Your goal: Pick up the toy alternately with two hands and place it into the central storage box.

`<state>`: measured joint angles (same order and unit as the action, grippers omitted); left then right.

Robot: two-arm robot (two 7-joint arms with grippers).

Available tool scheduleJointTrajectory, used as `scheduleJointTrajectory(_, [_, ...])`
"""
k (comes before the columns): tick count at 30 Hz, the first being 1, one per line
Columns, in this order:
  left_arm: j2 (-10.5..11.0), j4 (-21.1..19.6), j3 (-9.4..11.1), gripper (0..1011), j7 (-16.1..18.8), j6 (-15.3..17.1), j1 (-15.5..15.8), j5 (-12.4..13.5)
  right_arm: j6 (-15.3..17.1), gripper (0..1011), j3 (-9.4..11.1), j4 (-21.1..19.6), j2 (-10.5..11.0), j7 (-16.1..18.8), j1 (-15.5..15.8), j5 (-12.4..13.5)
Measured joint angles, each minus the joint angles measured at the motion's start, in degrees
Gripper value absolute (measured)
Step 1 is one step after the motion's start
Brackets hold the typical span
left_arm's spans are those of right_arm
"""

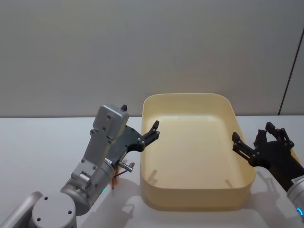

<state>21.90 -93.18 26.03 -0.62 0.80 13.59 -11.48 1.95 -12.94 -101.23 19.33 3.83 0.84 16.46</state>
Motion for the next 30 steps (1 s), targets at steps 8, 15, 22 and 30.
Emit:
scheduleJointTrajectory(8, [0.00,0.00,0.00,1000,0.00,0.00,0.00,0.00,0.00,1001,0.00,0.00,0.00,0.00,0.00,0.00])
scheduleJointTrajectory(15, [0.00,0.00,0.00,1000,0.00,0.00,0.00,0.00,0.00,1001,0.00,0.00,0.00,0.00,0.00,0.00])
scheduleJointTrajectory(22, [0.00,0.00,0.00,1001,0.00,0.00,0.00,0.00,0.00,1001,0.00,0.00,0.00,0.00,0.00,0.00])
scheduleJointTrajectory(30, [0.00,0.00,0.00,1000,0.00,0.00,0.00,0.00,0.00,1001,0.00,0.00,0.00,0.00,0.00,0.00])
